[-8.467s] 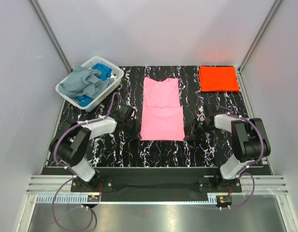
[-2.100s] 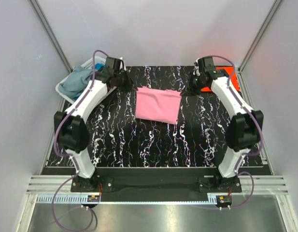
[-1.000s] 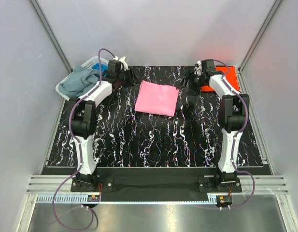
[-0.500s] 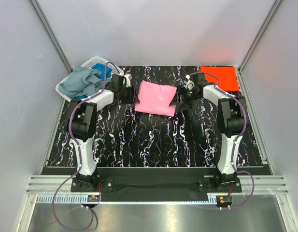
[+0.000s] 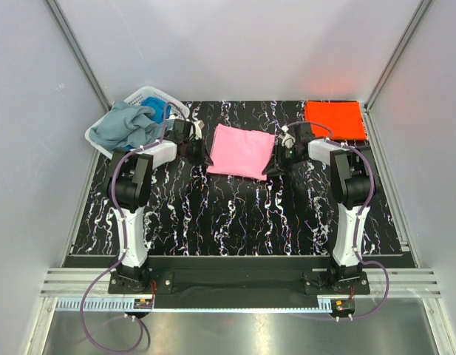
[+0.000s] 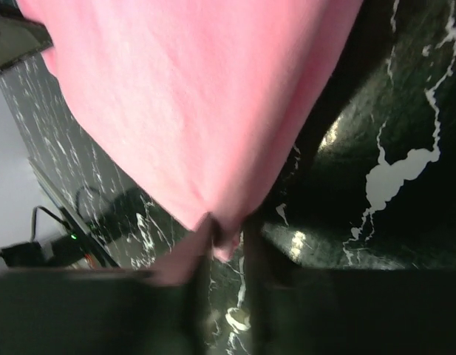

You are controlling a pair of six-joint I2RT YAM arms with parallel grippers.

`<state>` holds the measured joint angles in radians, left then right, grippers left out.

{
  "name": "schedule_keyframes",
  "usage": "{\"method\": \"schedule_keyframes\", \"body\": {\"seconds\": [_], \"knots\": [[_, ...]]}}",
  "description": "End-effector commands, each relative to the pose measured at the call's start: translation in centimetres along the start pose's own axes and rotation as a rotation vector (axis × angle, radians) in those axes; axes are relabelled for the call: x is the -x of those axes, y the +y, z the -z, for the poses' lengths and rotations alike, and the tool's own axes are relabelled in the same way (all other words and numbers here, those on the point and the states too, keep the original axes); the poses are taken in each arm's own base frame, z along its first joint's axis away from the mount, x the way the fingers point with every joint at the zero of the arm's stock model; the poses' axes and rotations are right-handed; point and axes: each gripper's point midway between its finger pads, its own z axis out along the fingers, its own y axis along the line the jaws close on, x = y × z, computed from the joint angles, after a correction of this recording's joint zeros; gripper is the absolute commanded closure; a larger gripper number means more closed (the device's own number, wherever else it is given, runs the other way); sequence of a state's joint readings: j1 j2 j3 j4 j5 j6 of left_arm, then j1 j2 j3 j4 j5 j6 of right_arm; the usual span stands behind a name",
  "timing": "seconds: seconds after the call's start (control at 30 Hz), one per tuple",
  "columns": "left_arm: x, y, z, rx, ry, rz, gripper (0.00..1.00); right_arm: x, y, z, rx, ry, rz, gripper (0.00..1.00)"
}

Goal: Fold and stack the t-shirts
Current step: Fold the tshirt

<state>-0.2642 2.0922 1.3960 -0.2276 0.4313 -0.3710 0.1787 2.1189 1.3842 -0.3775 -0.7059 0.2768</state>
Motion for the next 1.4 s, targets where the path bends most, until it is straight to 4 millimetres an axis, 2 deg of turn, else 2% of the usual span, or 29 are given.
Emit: {"method": "schedule_keyframes", "body": {"seconds": [0.0, 0.07, 0.1, 0.17, 0.2, 0.27, 0.3, 0.33, 0.37, 0.4, 0.43, 0.47, 0.53, 0.57, 0.63, 0.67, 0.7, 0.77, 0.83, 0.87, 1.0, 1.1, 1.2, 1.23, 1.33, 1.37], "knots": [[-1.6, -1.9, 0.9, -0.075, 0.018, 0.080, 1.00, -0.4, 1.1, 0.5, 0.033, -0.015, 0.040, 0.88], [-2.0, -2.5, 2.0, -0.077, 0.016, 0.121, 1.00, -1.4, 1.3, 1.5, 0.013, -0.009, 0.026, 0.97], [-3.7, -2.4, 2.2, -0.053, 0.051, 0.167, 1.00, -1.7, 1.1, 1.9, -0.014, -0.012, 0.016, 1.00], [-4.8, -2.3, 3.4, 0.004, 0.067, 0.199, 1.00, -3.2, 1.6, 2.9, -0.020, -0.006, 0.002, 1.00], [-6.4, -1.7, 3.8, 0.031, 0.096, 0.237, 1.00, -3.6, 1.4, 3.2, -0.031, -0.008, -0.009, 0.99], [-6.7, -2.1, 5.1, 0.036, 0.084, 0.247, 0.88, -4.6, 1.5, 3.9, -0.045, -0.008, -0.020, 0.86], [-6.5, -2.1, 5.5, 0.050, 0.076, 0.240, 0.76, -4.8, 1.3, 4.1, -0.059, -0.010, -0.023, 0.79], [-5.9, -2.2, 6.0, 0.054, 0.063, 0.222, 0.70, -5.0, 1.3, 4.3, -0.068, -0.010, -0.026, 0.65], [-6.0, -2.1, 6.4, 0.073, 0.076, 0.209, 0.67, -5.2, 1.4, 4.6, -0.078, -0.007, -0.022, 0.59], [-3.8, -2.5, 7.0, 0.079, 0.034, 0.138, 0.64, -5.0, 1.2, 4.9, -0.093, -0.014, -0.020, 0.52], [-3.0, -2.4, 7.1, 0.095, 0.028, 0.102, 0.56, -4.8, 1.2, 5.1, -0.100, -0.020, -0.016, 0.43], [-1.1, -3.0, 7.6, 0.096, -0.002, 0.059, 0.53, -4.4, 1.1, 5.4, -0.108, -0.033, -0.007, 0.41], [0.3, -2.5, 6.9, 0.111, 0.001, -0.030, 0.46, -2.8, 0.6, 6.1, -0.110, -0.067, -0.010, 0.37], [0.9, -2.5, 6.7, 0.114, 0.005, -0.050, 0.46, -2.1, 0.4, 6.2, -0.112, -0.076, -0.009, 0.35], [3.0, -2.9, 5.5, 0.081, -0.012, -0.109, 0.43, -0.1, 0.1, 6.2, -0.103, -0.100, 0.003, 0.35], [4.8, -3.5, 5.4, 0.066, -0.044, -0.145, 0.43, 0.5, 0.2, 6.2, -0.091, -0.102, 0.006, 0.34], [4.9, -2.8, 4.3, 0.073, -0.029, -0.154, 0.43, 0.9, 0.3, 6.1, -0.079, -0.100, 0.009, 0.35], [6.7, -3.1, 4.0, 0.079, -0.048, -0.187, 0.42, 2.3, 1.0, 5.7, -0.037, -0.103, 0.027, 0.35], [6.9, -2.3, 2.6, 0.083, -0.035, -0.228, 0.42, 3.3, 1.3, 5.2, 0.000, -0.109, 0.053, 0.34], [7.7, -2.5, 2.3, 0.073, -0.053, -0.261, 0.42, 3.5, 1.6, 5.1, 0.020, -0.102, 0.060, 0.35], [7.4, -2.3, 0.4, 0.020, -0.021, -0.304, 0.42, 3.6, 1.0, 4.2, 0.027, -0.063, 0.065, 0.33], [7.5, -1.8, -0.2, 0.031, -0.035, -0.312, 0.46, 2.8, 0.1, 3.9, 0.006, -0.046, 0.068, 0.31], [8.1, -1.4, -0.5, 0.051, -0.060, -0.305, 0.61, 1.5, -0.2, 3.3, 0.026, -0.022, 0.043, 0.31], [8.4, -1.4, -0.4, 0.050, -0.071, -0.300, 0.74, 1.0, -0.1, 3.1, 0.045, -0.024, 0.031, 0.31], [9.3, -0.7, -0.4, 0.062, -0.106, -0.247, 0.97, -0.6, 0.5, 2.7, 0.082, -0.027, 0.027, 0.32], [9.5, -0.4, -0.4, 0.059, -0.113, -0.208, 1.00, -1.1, 0.6, 2.6, 0.087, -0.024, 0.026, 0.31]]}}
